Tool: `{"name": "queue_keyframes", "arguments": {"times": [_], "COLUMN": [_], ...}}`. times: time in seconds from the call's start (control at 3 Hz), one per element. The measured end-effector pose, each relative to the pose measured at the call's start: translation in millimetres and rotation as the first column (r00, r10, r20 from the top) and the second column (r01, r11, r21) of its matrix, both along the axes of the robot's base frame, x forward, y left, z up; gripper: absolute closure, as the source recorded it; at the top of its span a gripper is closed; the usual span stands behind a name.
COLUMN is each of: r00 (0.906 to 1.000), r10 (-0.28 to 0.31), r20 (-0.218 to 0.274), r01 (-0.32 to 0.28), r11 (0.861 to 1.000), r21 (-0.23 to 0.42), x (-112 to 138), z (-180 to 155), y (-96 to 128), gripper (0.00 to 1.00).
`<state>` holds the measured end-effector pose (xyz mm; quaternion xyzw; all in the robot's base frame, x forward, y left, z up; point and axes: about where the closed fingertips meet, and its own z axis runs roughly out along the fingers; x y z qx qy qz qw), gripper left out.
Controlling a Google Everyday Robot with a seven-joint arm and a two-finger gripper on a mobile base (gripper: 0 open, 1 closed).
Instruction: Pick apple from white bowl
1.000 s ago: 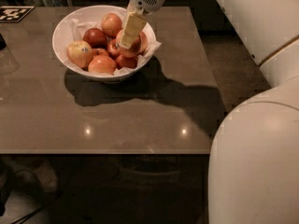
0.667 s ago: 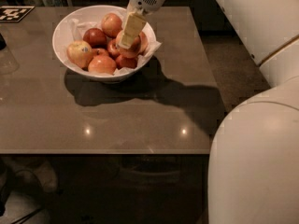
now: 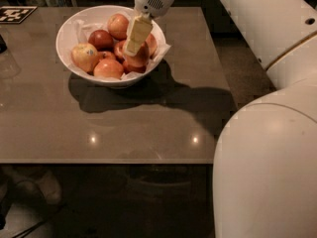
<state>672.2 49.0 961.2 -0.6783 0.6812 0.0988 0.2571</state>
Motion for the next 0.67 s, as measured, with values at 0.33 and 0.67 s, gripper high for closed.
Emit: {"name": "queue_keyframes", "arguments": {"times": [0.33, 0.67], "r00": [1.0, 1.0], "r10": [0.0, 0.0], "r20": [0.0, 0.0], "r01": [0.0, 0.0], "r11": [1.0, 1.0], "r21": [0.0, 0.0], "x": [0.0, 0.0], "z": [0.0, 0.0], "y": [0.0, 0.0], "gripper": [0.81, 0.57]}}
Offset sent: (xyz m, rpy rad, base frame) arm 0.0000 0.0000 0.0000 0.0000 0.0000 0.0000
